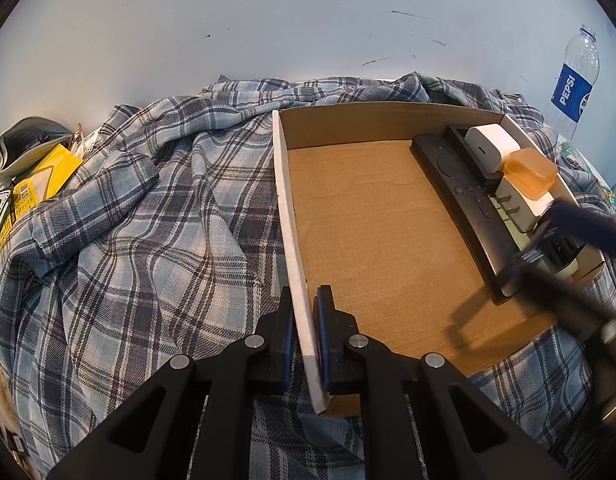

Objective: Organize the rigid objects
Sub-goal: 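Lower the metal clip into the box beside the remote, open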

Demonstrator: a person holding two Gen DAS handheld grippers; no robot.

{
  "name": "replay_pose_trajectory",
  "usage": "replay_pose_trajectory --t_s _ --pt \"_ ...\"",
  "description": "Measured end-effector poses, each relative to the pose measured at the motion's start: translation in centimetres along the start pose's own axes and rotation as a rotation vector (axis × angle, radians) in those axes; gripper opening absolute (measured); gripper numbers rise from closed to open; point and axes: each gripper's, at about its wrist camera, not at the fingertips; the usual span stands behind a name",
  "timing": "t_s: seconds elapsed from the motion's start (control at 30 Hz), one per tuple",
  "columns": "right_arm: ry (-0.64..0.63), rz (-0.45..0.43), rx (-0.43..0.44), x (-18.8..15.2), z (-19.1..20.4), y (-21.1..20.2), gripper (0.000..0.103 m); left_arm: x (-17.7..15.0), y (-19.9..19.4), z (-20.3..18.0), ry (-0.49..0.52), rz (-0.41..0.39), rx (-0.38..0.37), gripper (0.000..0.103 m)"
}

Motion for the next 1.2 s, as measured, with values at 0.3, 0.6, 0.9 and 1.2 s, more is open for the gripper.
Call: replay_pose_trajectory --t_s 0.3,0.6,0.9,1.2 --pt "-0.025 0.056 0.092 0.0 2.1 3.7 0.050 0.0 0.0 0.0 0.001 0.000 0.001 0.010" --pt "-0.030 0.049 0.082 0.0 2.2 3.5 0.050 0.0 0.0 0.0 0.001 0.000 0.001 0.010" --pt "-0.032 0.032 0.062 0.2 2.3 3.2 0.057 0.0 0.0 0.0 -0.004 0.002 -0.005 0.010" --pt "0.059 0.044 0.036 -0.2 0.6 3.4 0.090 0.2 0.0 0.2 -0.021 0.013 -0.019 0.010"
Point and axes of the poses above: each gripper's, at about its wrist camera, not at the fingertips, and y roughly the way its jaws point, z to its left, x to its top, and after that the axes turned 13 degrees about -y, right-handed
